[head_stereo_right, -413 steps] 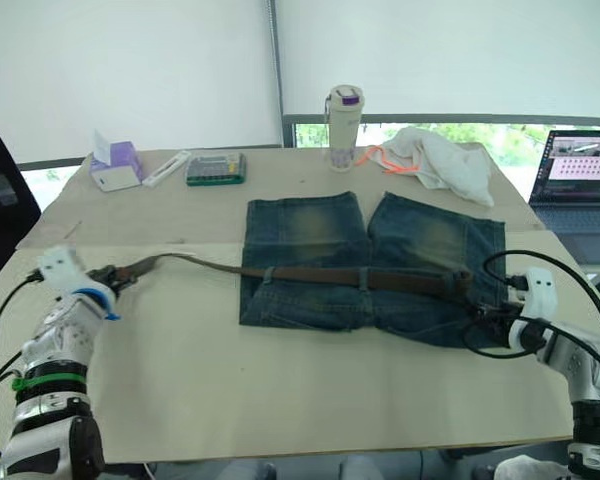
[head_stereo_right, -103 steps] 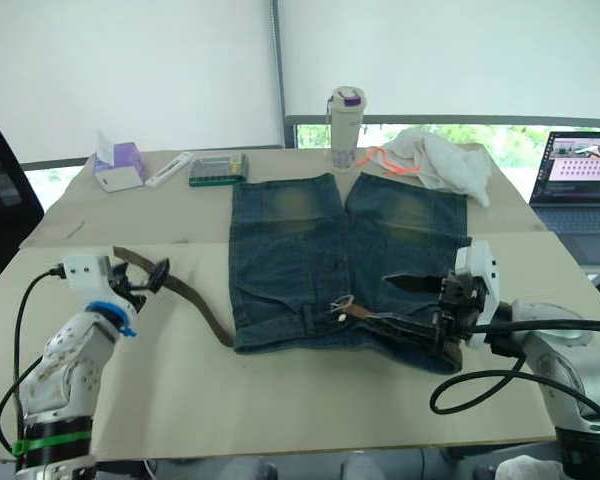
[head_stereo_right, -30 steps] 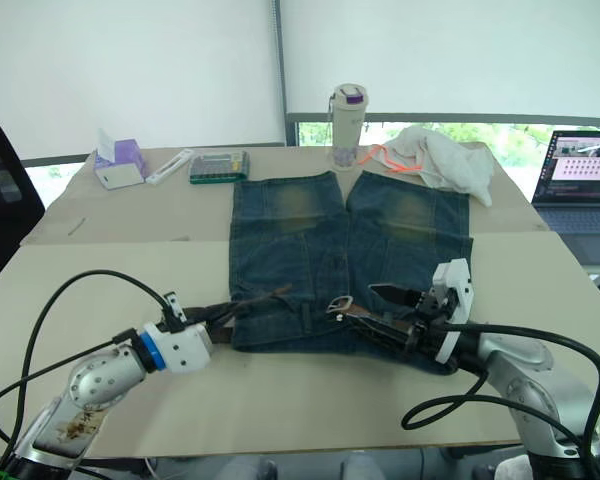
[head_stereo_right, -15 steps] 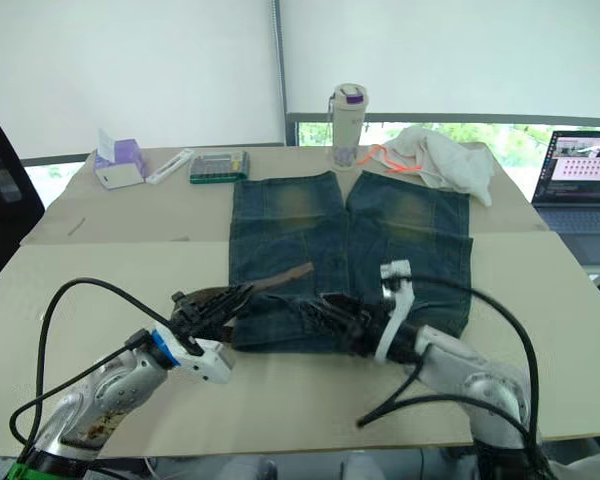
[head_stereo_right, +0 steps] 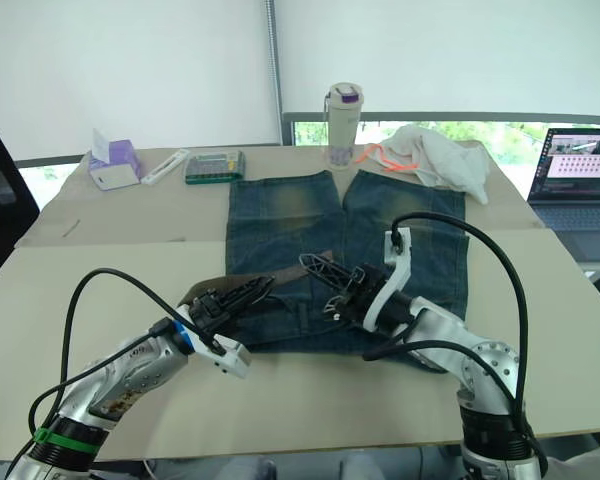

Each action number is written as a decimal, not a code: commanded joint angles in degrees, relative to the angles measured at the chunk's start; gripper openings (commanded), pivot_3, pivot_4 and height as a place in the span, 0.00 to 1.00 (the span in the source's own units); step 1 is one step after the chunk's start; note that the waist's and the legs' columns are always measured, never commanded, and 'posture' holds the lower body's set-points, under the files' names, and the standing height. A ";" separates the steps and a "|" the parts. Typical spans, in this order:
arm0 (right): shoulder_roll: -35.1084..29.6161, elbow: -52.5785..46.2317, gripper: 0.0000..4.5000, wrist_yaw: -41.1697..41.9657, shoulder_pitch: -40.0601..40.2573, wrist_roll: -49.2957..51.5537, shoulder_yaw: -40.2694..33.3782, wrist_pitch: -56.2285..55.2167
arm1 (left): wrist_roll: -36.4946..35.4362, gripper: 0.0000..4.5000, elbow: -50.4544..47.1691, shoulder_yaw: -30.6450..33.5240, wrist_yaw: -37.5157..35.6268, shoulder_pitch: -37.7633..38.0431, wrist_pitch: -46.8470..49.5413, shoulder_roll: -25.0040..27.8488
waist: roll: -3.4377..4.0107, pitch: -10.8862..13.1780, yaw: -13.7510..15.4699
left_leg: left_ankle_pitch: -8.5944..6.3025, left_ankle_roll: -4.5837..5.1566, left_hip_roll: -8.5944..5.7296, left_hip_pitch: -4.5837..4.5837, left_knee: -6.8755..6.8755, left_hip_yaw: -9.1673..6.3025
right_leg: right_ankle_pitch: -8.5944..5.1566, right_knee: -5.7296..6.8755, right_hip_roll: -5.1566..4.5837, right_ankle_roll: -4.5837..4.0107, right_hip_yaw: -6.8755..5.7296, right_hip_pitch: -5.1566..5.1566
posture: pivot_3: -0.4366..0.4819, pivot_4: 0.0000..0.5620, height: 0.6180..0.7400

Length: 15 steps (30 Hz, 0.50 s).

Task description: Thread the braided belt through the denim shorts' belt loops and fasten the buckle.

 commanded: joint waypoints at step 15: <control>2.22 -0.37 0.00 1.81 -0.58 -6.98 -0.28 -6.59 | -32.71 0.67 -8.74 0.37 -18.19 9.59 8.23 5.15 | 0.10 -0.08 -0.63 | 0.02 0.05 0.07 -0.14 -0.01 -0.10 | 0.00 0.24 -0.01 -0.01 0.07 -0.36 | 0.48 0.27 1.00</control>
